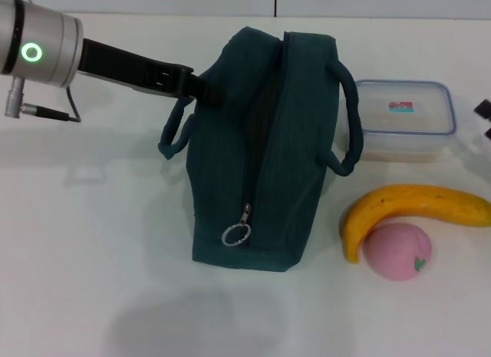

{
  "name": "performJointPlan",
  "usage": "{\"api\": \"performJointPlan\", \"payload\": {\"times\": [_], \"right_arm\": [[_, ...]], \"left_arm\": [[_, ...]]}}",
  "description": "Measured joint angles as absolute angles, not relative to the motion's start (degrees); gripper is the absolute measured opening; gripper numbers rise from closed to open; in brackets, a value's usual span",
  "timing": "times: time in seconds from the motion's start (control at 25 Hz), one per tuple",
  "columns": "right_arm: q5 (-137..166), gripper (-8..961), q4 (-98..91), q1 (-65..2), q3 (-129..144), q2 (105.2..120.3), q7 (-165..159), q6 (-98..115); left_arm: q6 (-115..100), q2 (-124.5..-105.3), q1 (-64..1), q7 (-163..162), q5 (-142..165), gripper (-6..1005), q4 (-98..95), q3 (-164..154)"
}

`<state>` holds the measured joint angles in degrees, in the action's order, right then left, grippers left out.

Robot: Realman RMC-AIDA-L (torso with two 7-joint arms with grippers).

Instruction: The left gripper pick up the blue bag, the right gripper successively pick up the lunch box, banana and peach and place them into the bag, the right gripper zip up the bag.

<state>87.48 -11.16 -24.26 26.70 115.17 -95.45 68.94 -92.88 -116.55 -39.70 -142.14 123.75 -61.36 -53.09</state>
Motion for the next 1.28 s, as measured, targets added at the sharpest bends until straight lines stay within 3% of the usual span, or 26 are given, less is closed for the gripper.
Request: {"api": "performJointPlan", "payload": {"times": [0.88,1.08,1.28], "right_arm": [[88.1,777,-9.8,-29.5,30.8,115.18,-95.4,64.9],[87.8,615,-10.1,-29.2,30.7,115.21,-95.5,65.8],[87.7,383,-10.2,-29.0,30.5,115.22,-95.4,67.2]], "left_arm": [[-92.6,-116.72,-38.1,-140.6,123.7,48,-61.3,-53.1],[-92.6,-116.72,-37.8,-140.6,123.7,48,-61.6,-53.0],[-92.5,-116.72,-38.0,-140.6,123.7,48,-61.6,-53.1]]}}
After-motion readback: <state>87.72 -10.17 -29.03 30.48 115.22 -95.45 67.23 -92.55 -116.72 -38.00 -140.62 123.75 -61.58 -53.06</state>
